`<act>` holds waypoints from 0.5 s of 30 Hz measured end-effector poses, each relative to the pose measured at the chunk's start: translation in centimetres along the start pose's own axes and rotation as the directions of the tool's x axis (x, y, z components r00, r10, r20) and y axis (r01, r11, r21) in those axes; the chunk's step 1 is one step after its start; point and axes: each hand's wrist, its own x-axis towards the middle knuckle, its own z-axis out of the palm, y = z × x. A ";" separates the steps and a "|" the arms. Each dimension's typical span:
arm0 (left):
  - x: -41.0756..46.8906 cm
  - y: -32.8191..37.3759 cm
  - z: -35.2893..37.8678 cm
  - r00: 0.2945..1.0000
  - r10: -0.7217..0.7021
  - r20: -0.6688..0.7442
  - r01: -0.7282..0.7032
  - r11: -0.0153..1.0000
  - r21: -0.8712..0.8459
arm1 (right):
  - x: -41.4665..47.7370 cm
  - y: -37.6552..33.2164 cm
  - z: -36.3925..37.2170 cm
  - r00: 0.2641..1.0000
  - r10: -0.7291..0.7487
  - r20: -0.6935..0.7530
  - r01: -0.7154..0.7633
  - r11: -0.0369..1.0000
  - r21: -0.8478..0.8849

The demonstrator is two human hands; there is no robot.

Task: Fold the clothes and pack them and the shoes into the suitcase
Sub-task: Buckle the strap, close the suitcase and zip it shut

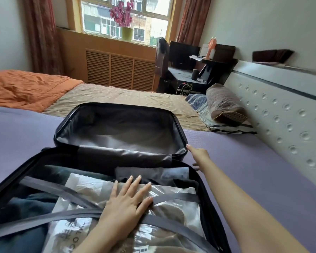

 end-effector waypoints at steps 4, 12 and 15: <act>0.1 -0.1 1.2 0.995 -0.033 0.095 0.040 0.997 -0.069 | 3.0 -0.6 1.3 0.997 0.067 0.037 -0.070 0.995 0.068; 2.1 -0.4 -2.0 0.984 -0.118 0.130 0.150 0.949 -0.276 | 5.1 0.7 3.2 0.998 0.000 0.056 -0.008 0.988 0.153; 5.7 0.1 -4.2 0.985 -0.172 -0.009 0.161 0.939 -0.303 | 4.6 1.1 3.2 0.998 -0.037 0.059 0.025 0.980 0.200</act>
